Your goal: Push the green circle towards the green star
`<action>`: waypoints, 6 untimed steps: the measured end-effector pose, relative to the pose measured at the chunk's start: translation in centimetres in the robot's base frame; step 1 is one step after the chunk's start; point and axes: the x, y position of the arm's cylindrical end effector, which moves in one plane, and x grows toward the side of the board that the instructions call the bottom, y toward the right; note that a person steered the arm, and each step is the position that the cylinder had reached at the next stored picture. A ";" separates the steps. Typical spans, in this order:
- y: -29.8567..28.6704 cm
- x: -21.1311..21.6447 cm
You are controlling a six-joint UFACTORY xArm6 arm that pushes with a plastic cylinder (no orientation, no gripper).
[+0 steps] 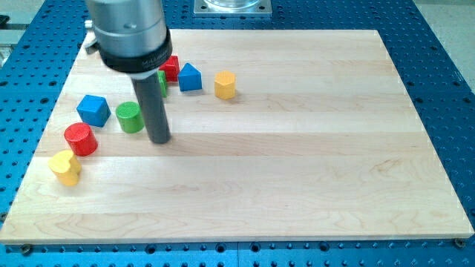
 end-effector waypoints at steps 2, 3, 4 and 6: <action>-4.4 -4.2; -1.3 -1.8; 1.4 -2.4; -2.3 -5.7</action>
